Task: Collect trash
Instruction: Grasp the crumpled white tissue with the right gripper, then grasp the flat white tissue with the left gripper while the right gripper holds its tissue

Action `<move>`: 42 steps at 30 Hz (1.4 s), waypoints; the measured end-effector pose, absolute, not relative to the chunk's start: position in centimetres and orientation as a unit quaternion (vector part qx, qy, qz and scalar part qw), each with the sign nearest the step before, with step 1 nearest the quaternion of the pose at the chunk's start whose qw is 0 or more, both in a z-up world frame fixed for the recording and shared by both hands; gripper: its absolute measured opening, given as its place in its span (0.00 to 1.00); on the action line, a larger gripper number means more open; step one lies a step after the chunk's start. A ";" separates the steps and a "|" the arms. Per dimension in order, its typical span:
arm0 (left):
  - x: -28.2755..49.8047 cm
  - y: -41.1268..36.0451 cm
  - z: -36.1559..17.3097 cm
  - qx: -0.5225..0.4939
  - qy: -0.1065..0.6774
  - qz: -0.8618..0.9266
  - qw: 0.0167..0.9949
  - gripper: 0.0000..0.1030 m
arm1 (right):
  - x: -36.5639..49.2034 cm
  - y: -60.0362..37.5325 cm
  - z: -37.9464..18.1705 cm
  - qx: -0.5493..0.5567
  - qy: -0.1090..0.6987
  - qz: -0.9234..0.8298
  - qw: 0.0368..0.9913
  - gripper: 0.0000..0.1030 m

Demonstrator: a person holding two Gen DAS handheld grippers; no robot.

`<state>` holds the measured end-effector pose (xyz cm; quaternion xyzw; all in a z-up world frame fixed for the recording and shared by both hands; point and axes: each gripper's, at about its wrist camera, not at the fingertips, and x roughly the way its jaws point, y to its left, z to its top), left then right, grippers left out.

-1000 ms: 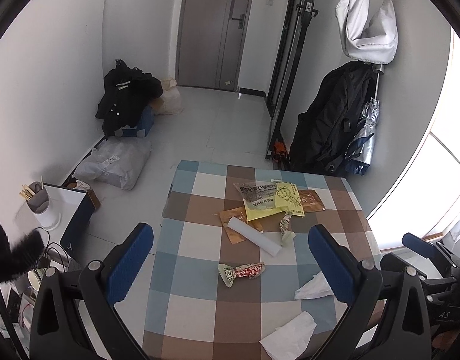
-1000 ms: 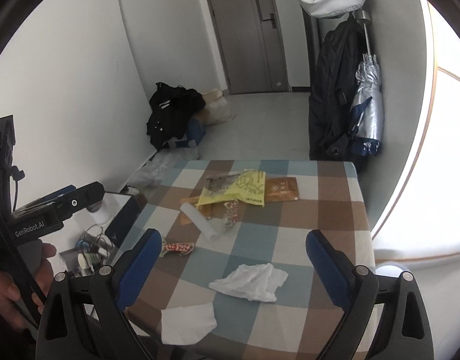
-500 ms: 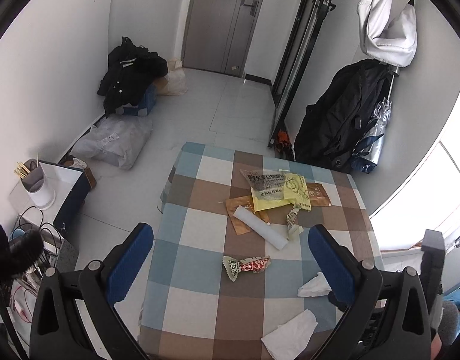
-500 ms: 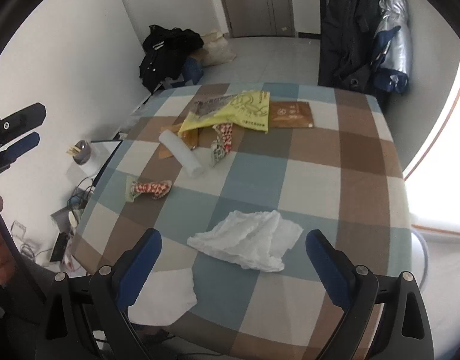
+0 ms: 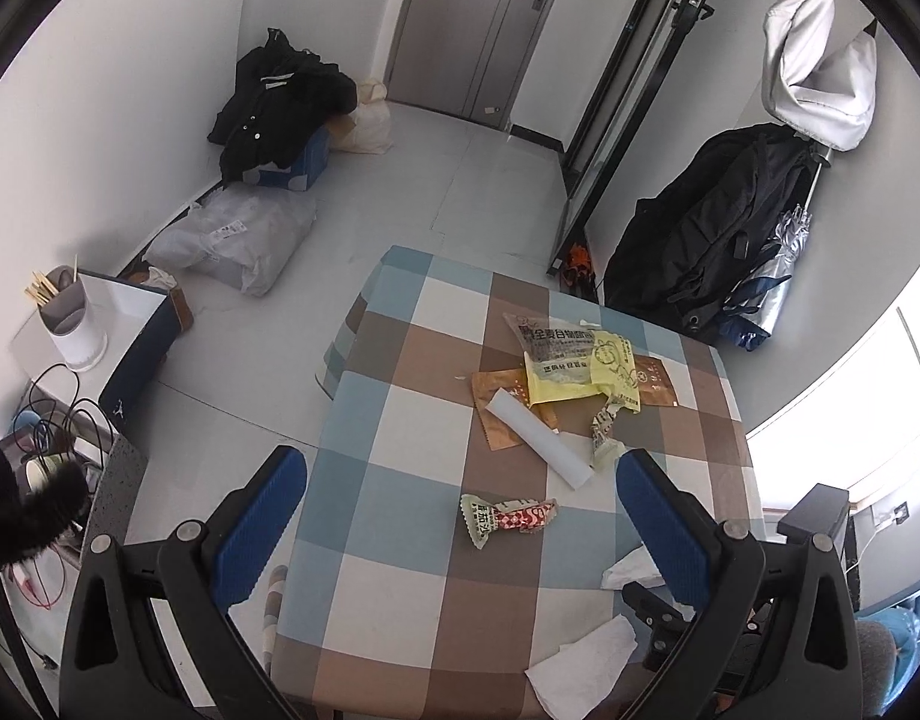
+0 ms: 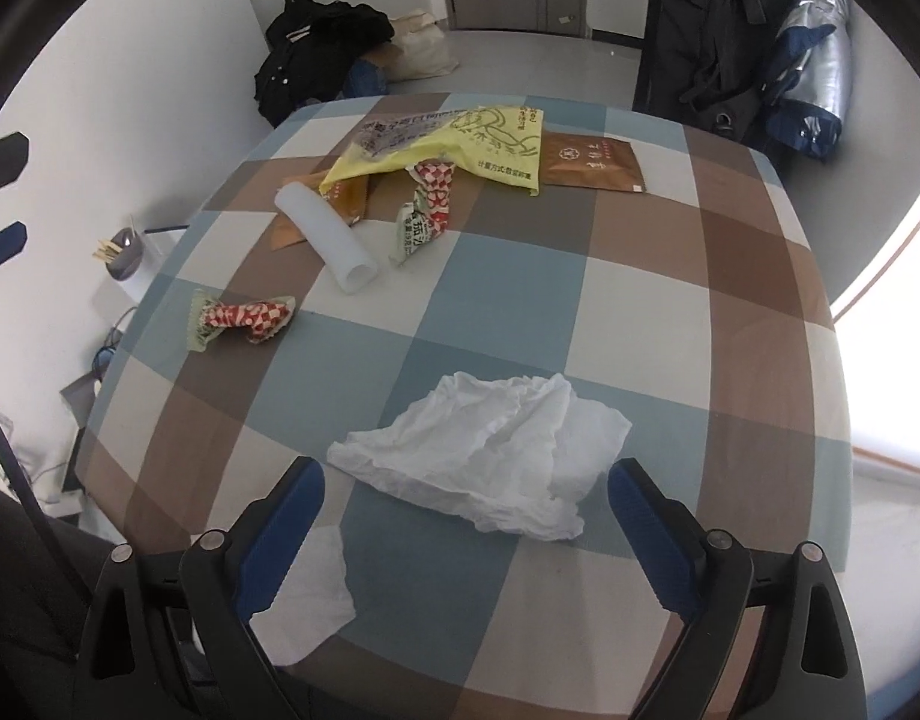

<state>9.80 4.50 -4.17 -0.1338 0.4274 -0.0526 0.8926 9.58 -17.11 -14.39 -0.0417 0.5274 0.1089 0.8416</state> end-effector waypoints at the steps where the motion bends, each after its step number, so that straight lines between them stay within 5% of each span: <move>1: 9.8 4.6 -4.2 -0.137 0.428 -0.055 0.892 0.99 | 9.6 -17.0 -14.5 -0.045 0.528 0.106 0.841 0.79; 8: 9.7 4.8 -4.5 -0.142 0.433 -0.054 0.888 0.99 | 9.4 -16.7 -14.5 -0.052 0.520 0.103 0.846 0.71; 12: 9.7 4.6 -4.7 -0.137 0.438 -0.055 0.887 0.99 | 9.3 -16.5 -14.4 -0.067 0.513 0.095 0.850 0.58; 22: 9.4 4.5 -4.9 -0.119 0.439 -0.053 0.889 0.99 | 9.1 -14.5 -14.2 -0.107 0.498 0.136 0.850 0.06; 42: 7.6 2.0 -7.2 -0.109 0.506 -0.165 0.840 0.99 | 5.7 -19.4 -9.2 -0.034 0.435 0.145 0.888 0.04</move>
